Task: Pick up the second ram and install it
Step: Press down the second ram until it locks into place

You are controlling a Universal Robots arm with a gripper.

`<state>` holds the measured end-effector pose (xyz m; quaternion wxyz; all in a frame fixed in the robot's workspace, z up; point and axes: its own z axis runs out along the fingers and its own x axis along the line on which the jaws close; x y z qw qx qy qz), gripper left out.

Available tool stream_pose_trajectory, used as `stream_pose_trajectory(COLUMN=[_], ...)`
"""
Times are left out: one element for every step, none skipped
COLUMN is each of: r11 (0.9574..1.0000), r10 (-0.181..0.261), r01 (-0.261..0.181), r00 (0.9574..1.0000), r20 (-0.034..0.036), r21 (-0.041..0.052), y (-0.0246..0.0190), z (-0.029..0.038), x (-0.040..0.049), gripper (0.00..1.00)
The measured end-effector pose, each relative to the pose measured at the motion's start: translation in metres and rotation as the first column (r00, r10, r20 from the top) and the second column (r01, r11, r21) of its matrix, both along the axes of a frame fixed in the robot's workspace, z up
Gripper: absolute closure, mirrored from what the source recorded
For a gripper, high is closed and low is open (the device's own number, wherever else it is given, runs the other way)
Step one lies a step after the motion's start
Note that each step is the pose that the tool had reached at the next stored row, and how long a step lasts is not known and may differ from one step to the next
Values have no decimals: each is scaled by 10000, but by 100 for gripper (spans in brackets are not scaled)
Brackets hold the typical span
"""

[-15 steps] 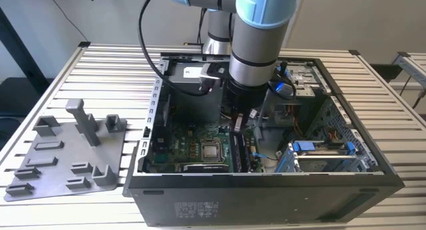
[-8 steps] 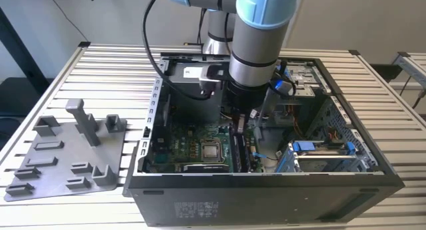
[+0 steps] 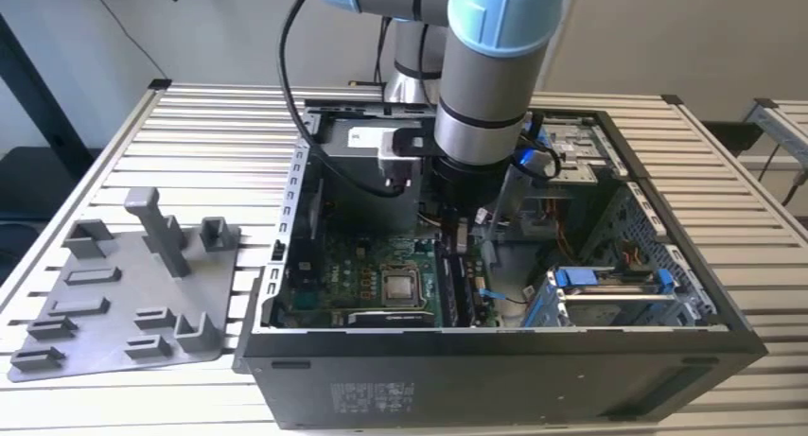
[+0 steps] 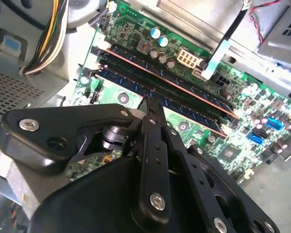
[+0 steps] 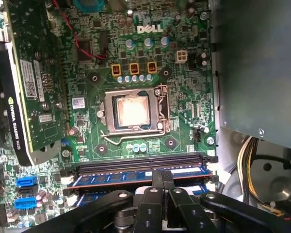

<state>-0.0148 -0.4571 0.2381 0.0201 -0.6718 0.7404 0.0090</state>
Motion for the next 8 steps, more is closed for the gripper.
stream_pose_trajectory(r11=[10000, 10000, 10000, 10000, 10000, 10000, 10000, 10000], r10=[27, 36, 38, 41, 41, 43, 43, 41], r01=[-27, -36, -38, -41, -41, -43, -43, -41], r00=[10000, 10000, 10000, 10000, 10000, 10000, 10000, 10000], r20=[0, 0, 0, 0, 0, 0, 0, -1], r21=[0, 0, 2, 2, 2, 4, 5, 4], y=[0, 0, 1, 1, 1, 0, -2, -8], z=[-1, -1, -2, -2, -2, -3, -3, -3], x=[0, 0, 0, 0, 1, 5, 14, 29], gripper=[89, 89, 89, 89, 89, 89, 89, 89])
